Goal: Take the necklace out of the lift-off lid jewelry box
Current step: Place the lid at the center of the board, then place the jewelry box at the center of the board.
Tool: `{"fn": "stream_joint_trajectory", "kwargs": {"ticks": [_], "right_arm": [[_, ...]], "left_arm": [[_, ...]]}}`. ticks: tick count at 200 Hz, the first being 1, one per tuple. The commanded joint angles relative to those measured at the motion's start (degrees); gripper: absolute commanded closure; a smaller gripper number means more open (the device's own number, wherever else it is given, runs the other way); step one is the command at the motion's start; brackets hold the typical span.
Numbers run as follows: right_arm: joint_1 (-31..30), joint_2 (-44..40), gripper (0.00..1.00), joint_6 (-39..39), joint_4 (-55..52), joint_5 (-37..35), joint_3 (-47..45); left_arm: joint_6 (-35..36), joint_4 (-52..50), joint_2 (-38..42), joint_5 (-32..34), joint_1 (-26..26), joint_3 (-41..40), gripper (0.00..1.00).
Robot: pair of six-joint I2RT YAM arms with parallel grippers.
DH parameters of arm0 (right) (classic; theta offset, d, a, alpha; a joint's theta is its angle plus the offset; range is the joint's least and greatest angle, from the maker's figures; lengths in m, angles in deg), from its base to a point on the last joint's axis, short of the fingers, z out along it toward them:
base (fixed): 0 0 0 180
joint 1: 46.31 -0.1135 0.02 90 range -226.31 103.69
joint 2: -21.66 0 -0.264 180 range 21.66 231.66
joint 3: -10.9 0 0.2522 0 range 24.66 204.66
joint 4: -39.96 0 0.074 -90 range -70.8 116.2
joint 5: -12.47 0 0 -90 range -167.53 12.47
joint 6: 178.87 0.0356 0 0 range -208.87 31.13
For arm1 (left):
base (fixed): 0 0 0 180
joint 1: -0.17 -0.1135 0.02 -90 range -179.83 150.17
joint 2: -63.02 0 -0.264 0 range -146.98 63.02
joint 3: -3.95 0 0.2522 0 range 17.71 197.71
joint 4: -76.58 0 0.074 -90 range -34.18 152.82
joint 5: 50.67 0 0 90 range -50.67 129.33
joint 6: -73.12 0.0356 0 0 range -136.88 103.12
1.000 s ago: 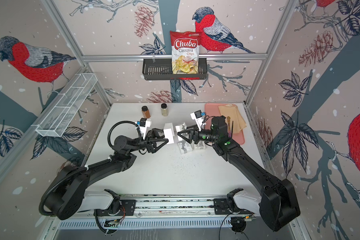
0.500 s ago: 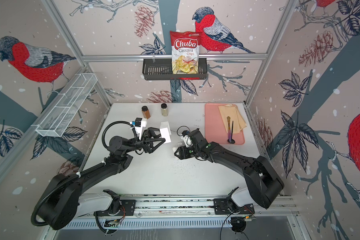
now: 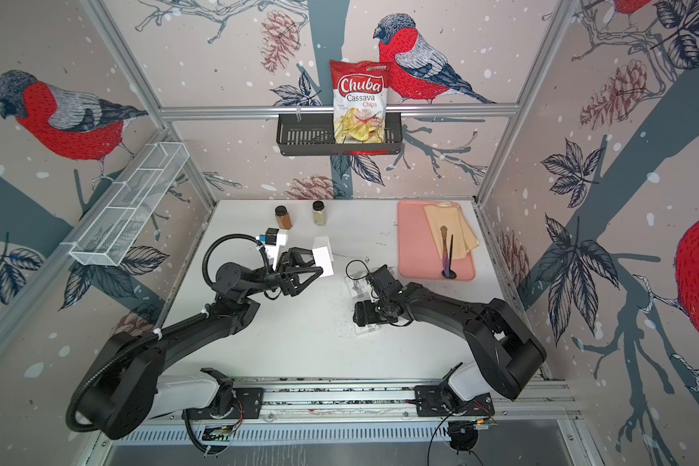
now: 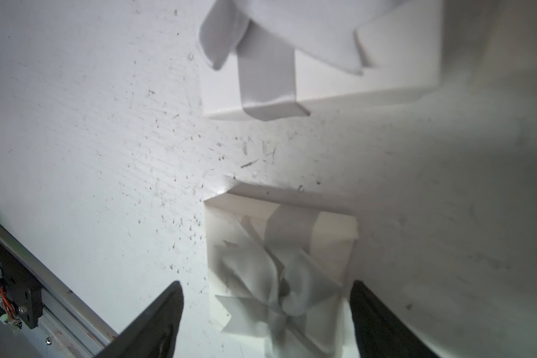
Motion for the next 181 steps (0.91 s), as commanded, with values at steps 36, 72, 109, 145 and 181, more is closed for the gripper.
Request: {"fn": "stream_joint_trajectory", "kwargs": {"ticks": [36, 72, 109, 145, 181], "right_arm": [[7.2, -7.7, 0.18, -4.4, 2.8, 4.7, 2.2], [13.2, -18.8, 0.29, -4.8, 16.6, 14.3, 2.2], [14.7, -24.6, 0.4, -4.2, 31.0, 24.6, 1.9], [14.6, -22.3, 0.6, -6.3, 33.2, 30.8, 5.3], [13.3, -20.0, 0.61, -5.2, 39.0, 36.4, 5.9]], "left_arm": [[-0.8, 4.3, 0.0, -1.6, -0.1, 0.5, 0.22], [-1.0, 4.6, 0.1, -2.2, -0.1, 0.8, 0.22], [-1.7, 5.7, -0.4, -2.6, -0.1, 0.8, 0.22], [-4.4, 10.0, -1.7, -4.3, -0.1, 0.5, 0.22], [-8.3, 15.9, -3.1, -6.1, -0.1, 0.1, 0.22]]}}
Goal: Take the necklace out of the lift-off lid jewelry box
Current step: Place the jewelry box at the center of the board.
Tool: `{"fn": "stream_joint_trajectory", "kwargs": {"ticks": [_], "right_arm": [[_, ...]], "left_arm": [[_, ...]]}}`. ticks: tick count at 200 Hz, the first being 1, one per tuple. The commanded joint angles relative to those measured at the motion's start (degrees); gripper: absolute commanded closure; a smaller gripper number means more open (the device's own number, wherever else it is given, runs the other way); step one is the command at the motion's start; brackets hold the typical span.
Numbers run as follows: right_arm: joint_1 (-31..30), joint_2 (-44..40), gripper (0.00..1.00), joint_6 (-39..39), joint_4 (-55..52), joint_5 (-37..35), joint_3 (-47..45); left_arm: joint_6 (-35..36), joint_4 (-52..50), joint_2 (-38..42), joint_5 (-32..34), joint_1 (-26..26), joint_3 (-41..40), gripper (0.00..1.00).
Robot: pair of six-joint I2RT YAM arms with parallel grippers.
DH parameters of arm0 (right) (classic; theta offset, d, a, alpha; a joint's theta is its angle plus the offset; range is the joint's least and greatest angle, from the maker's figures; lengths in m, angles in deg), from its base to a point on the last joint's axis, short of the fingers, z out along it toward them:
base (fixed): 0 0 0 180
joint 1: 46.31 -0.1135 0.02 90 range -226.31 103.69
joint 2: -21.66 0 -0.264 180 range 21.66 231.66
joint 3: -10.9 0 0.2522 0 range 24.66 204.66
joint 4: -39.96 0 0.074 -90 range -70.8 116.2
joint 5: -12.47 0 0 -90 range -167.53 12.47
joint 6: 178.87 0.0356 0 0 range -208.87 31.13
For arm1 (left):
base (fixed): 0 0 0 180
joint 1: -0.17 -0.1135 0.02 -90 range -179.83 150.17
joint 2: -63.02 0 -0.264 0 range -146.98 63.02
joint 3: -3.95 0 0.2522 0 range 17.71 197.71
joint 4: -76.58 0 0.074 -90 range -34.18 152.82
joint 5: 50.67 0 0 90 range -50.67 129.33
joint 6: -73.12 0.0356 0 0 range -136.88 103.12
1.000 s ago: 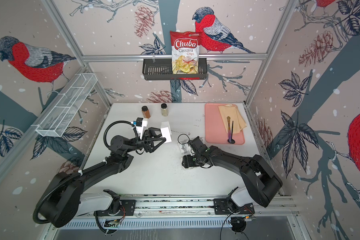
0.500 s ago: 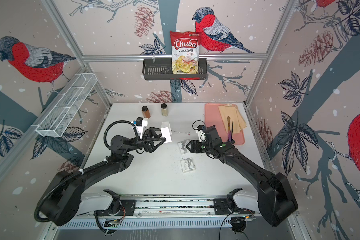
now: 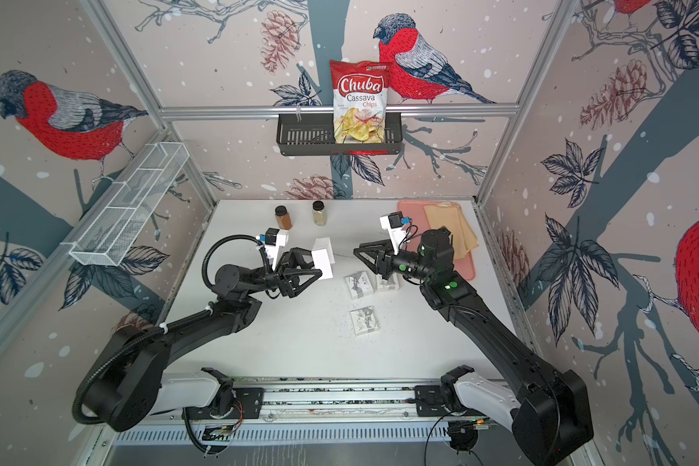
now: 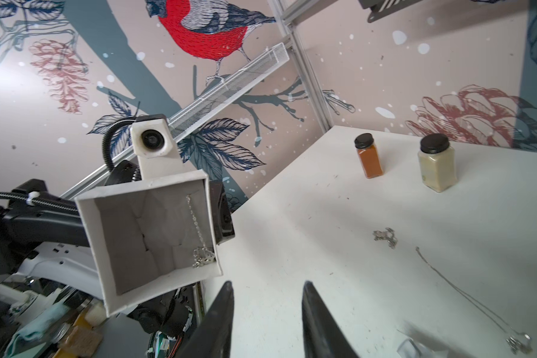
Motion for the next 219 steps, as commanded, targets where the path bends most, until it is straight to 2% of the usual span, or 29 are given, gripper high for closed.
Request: {"fn": "stream_joint_trajectory", "kwargs": {"ticks": [1, 36, 51, 77, 145, 187, 219], "right_arm": [[-1.2, 1.2, 0.61, -0.5, 5.8, 5.9, 1.1], [-4.3, 3.4, 0.59, -1.7, 6.4, 8.6, 2.0], [-5.6, 4.0, 0.59, -3.0, 5.0, 7.2, 2.8], [-5.8, 4.3, 0.59, -3.8, 5.4, 4.9, 3.3], [-6.8, 7.9, 0.63, -3.8, 7.0, 7.6, 7.1], [-8.0, 8.4, 0.72, -4.1, 7.0, 8.6, 7.8], [-8.0, 8.4, 0.88, -4.2, 6.7, 8.7, 7.7]], "left_arm": [[-3.8, 8.1, -0.6, -2.5, -0.1, 0.0, 0.22], [-4.5, 8.3, -0.5, -3.5, 0.0, 0.5, 0.22], [-4.1, 7.8, -0.1, -3.7, 0.0, 0.6, 0.22], [-3.3, 6.9, 0.2, -3.8, 0.3, 0.5, 0.22], [-1.4, 4.4, 0.3, -4.1, 1.2, 0.7, 0.22], [0.0, 3.0, 0.8, -4.3, 1.4, 0.7, 0.22], [0.4, 2.5, 0.9, -4.3, 1.4, 0.7, 0.22]]}}
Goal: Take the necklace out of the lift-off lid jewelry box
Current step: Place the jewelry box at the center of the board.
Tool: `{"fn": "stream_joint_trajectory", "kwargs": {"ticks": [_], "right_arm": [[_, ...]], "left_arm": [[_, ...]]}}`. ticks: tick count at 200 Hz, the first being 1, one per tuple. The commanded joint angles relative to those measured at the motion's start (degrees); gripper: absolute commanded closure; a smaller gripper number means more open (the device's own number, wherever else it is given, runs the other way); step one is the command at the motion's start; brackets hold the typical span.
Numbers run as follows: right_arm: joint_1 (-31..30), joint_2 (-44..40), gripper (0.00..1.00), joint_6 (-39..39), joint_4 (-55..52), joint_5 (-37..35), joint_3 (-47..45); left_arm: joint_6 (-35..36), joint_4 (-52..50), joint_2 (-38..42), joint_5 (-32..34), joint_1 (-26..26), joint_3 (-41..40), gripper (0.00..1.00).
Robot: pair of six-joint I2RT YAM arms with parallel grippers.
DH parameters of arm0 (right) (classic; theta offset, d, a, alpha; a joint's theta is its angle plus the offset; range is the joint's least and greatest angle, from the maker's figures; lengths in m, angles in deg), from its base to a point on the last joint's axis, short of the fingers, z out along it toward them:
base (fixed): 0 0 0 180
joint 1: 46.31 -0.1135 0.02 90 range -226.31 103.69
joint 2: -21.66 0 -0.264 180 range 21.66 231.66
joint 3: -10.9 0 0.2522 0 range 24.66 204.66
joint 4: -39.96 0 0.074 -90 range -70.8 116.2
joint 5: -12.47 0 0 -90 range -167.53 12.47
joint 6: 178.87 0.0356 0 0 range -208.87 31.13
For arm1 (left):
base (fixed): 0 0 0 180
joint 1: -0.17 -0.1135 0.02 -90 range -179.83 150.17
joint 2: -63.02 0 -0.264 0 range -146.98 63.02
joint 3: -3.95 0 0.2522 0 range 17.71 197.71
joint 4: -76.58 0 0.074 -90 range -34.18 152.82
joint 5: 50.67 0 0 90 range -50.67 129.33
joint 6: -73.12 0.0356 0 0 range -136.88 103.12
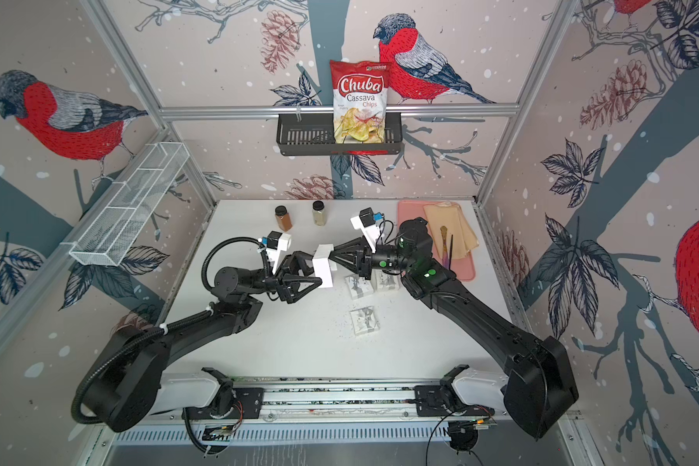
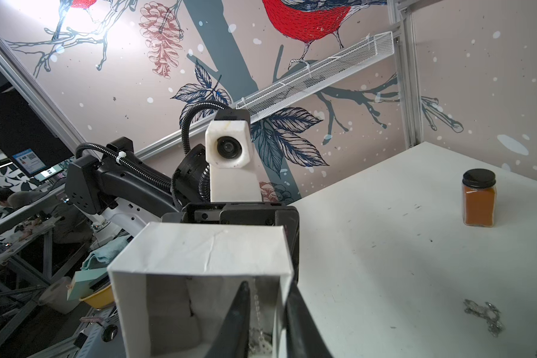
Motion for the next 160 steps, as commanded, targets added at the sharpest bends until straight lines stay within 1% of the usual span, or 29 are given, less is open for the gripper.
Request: {"fn": "stream_joint_trajectory", "kwargs": {"ticks": [1, 16, 29, 42, 56, 73, 100, 112, 121, 129, 139, 141, 160], "right_arm": [[-0.1, 0.0, 0.88, -1.2, 1.3, 0.9, 0.3], [-0.1, 0.0, 0.94, -1.3, 0.8, 0.9, 0.3], [-0.1, 0.0, 0.96, -1.6, 0.3, 0.4, 0.3], [-0.1, 0.0, 0.96, -1.9, -0.5, -0.2, 0.3], [0.0, 0.0, 0.96, -2.5, -2.2, -1.7, 0.6], [0.0, -0.5, 0.99, -4.1, -7.1, -6.2, 1.7], [-0.2, -1.4, 1.0, -6.5, -15.4, -15.9, 3.5], [-0.4, -1.2, 1.0, -7.1, -18.7, -20.8, 3.9], [-0.8, -0.8, 1.0, -7.4, -20.9, -24.9, 4.3], [-1.1, -0.3, 1.0, -7.4, -22.4, -27.6, 4.6], [-2.1, 0.0, 1.0, -7.5, -24.9, -31.4, 5.4], [-2.4, 1.3, 1.0, -7.6, -25.5, -32.3, 5.6], [-4.9, 5.3, 1.0, -8.1, -30.2, -37.8, 7.3]], "left_arm": [[0.7, 1.1, 0.3, -0.4, 0.0, 0.4, 0.22], [0.8, 0.8, 0.3, -0.3, 0.0, 0.4, 0.22], [0.9, 0.7, 0.2, -0.2, 0.0, 0.4, 0.21], [1.1, 0.2, 0.2, 0.1, 0.1, 0.5, 0.16], [2.1, -1.3, 0.3, 0.4, 0.0, 0.7, 0.12], [5.1, -6.3, 1.8, 1.9, -0.3, 0.9, 0.1], [13.9, -19.7, 7.2, 6.2, -1.9, 0.6, 0.07], [19.7, -28.6, 10.9, 9.9, -2.9, 0.7, 0.06], [26.2, -38.4, 14.1, 16.0, -3.1, 1.3, 0.06], [30.2, -43.8, 16.7, 21.0, -3.1, 1.1, 0.06], [32.6, -47.3, 19.5, 25.4, -3.5, 0.3, 0.05], [32.8, -47.7, 20.0, 26.1, -3.6, 0.1, 0.05], [33.0, -48.6, 23.8, 30.6, -5.0, -2.1, 0.05]]}}
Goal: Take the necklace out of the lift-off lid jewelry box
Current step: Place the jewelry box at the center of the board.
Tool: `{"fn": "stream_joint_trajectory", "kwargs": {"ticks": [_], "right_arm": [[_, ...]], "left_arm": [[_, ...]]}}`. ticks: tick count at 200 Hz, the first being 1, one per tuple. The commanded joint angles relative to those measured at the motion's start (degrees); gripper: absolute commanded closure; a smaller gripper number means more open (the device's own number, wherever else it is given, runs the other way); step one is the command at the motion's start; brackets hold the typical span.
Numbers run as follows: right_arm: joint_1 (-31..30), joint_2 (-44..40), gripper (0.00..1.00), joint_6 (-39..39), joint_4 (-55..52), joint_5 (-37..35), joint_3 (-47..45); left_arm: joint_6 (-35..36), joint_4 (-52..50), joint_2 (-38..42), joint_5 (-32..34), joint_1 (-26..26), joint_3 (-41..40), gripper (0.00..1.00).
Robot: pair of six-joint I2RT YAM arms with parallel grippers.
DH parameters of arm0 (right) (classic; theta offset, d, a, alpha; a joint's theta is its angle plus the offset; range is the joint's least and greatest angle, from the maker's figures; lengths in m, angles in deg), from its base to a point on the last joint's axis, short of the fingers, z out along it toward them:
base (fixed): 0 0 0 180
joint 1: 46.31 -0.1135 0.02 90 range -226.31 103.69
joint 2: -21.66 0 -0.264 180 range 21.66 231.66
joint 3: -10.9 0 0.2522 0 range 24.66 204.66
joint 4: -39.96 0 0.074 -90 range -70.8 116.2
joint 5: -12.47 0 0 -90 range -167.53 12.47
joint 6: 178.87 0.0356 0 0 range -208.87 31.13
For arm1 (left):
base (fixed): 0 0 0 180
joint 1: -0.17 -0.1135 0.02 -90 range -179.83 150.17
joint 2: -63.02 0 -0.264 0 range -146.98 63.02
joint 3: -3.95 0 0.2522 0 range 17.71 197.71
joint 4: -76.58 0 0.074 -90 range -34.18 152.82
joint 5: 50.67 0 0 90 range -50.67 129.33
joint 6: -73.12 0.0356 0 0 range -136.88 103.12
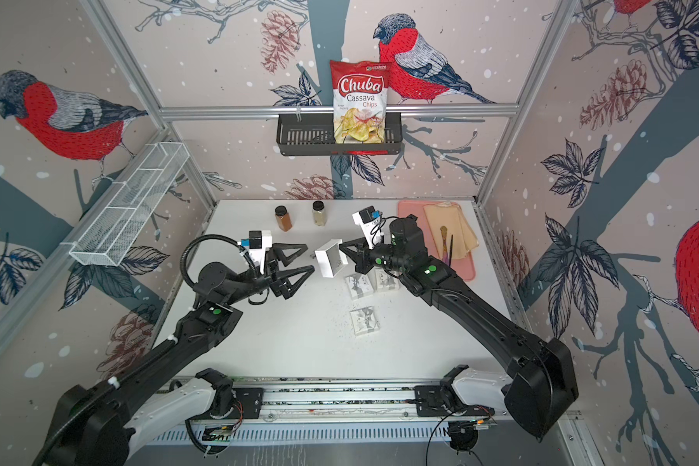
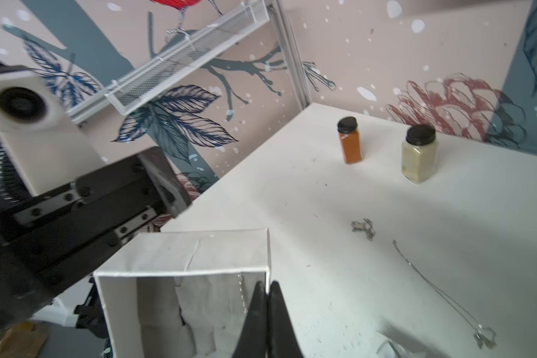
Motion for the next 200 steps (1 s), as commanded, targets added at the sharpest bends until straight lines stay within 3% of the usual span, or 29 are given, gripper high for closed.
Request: {"fn": "stream_joint_trajectory", "kwargs": {"ticks": [1, 34, 78, 133, 200], "right_arm": [[-2.3, 3.7, 1.0, -1.8, -8.7, -11.5, 1.7], [-6.8, 12.8, 1.0, -0.5, -15.0, -16.2, 4.7], [-13.0, 25.0, 1.0, 1.1, -23.0, -25.7, 8.5], [-15.2, 30.4, 1.0, 1.7, -23.9, -25.4, 7.8], [-15.1, 29.6, 0.68, -0.4, -25.4, -25.7, 8.2]], "left_arm": [[7.0, -9.8, 3.5, 11.0, -1.1, -1.7, 0.05], [7.2, -15.5, 4.5, 21.7, -1.9, -1.5, 0.05], [7.1, -16.6, 3.6, 26.8, -2.0, -1.6, 0.06], [5.3, -20.7, 4.6, 37.0, -3.6, -2.1, 0.06], [3.9, -19.1, 5.8, 34.1, -5.2, -4.3, 0.06]]}}
